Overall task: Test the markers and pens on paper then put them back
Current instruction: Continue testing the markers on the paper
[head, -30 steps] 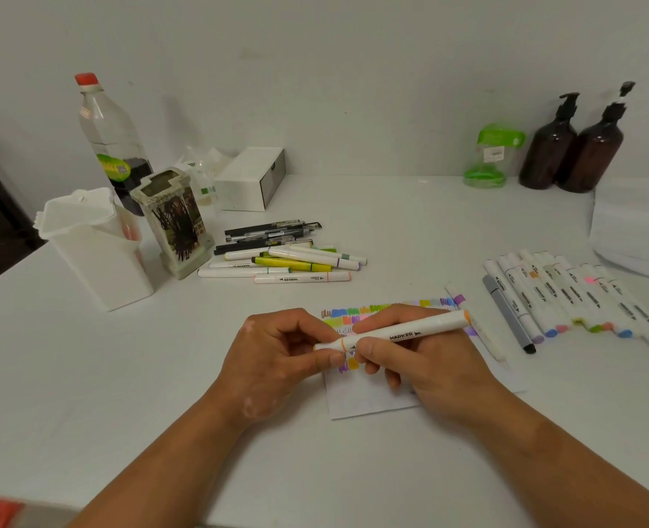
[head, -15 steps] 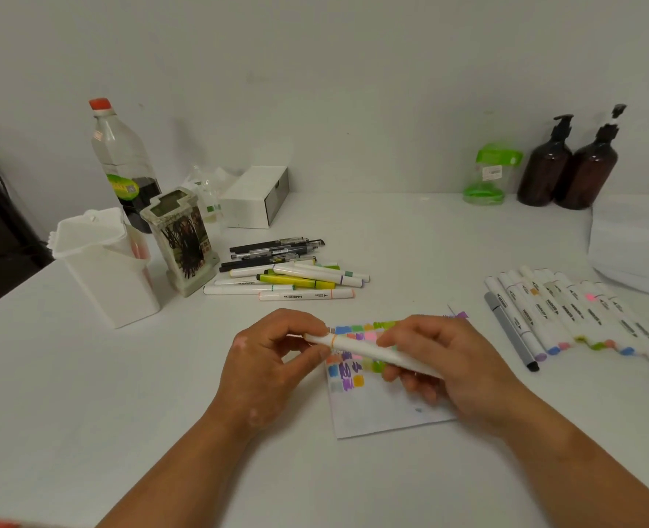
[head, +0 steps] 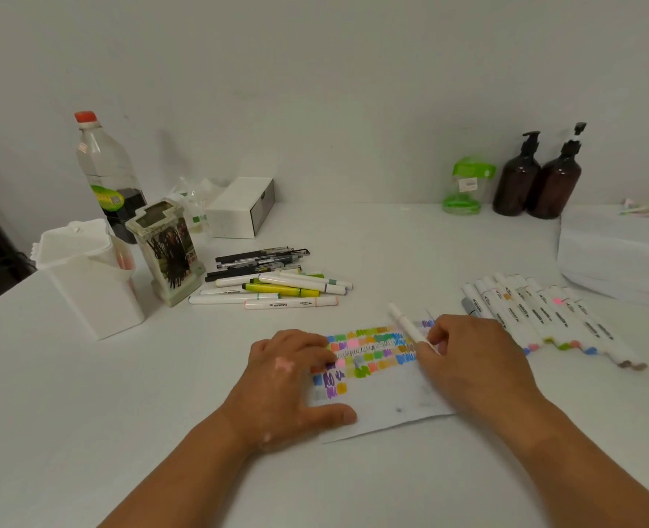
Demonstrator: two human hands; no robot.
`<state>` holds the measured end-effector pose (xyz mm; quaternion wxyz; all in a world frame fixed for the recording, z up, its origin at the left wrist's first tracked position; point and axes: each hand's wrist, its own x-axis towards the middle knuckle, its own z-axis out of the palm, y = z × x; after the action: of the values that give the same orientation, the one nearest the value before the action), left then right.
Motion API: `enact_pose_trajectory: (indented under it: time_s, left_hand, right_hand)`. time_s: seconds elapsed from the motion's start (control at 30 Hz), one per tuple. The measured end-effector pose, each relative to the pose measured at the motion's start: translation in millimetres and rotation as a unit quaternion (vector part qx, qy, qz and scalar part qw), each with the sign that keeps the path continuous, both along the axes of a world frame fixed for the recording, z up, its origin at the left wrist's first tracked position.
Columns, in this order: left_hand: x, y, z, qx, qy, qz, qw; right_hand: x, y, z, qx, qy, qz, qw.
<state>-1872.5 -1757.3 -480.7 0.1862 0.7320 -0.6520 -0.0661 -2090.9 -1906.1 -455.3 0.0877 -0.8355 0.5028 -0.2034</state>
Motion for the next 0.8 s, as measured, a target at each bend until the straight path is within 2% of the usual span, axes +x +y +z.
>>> enact_pose_trajectory:
  time_s: [0.1, 0.23, 0.57, 0.63, 0.7, 0.8]
  left_hand:
    - [3, -1, -4, 0.015, -0.006, 0.002, 1.0]
    - [5, -1, -5, 0.008, 0.001, -0.001, 1.0]
    - [14, 5, -6, 0.015, 0.018, 0.023, 0.999]
    - [16, 7, -7, 0.014, 0.024, 0.027, 0.999]
    - [17, 7, -8, 0.009, 0.031, 0.034, 0.999]
    - [16, 6, -8, -0.009, 0.036, 0.052, 0.998]
  right_hand:
    - [-9, 1, -8, -0.032, 0.082, -0.026, 0.996]
    - [-18, -8, -7, -0.073, 0.105, -0.046, 0.991]
    - [-15, -28, 10, -0.071, 0.162, -0.072, 0.982]
    - [2, -22, 17, -0.06, 0.124, -0.03, 0.99]
    - [30, -13, 24, -0.031, 0.058, 0.07, 0.995]
    - [81, -2, 27, -0.013, 0.03, 0.198, 0.98]
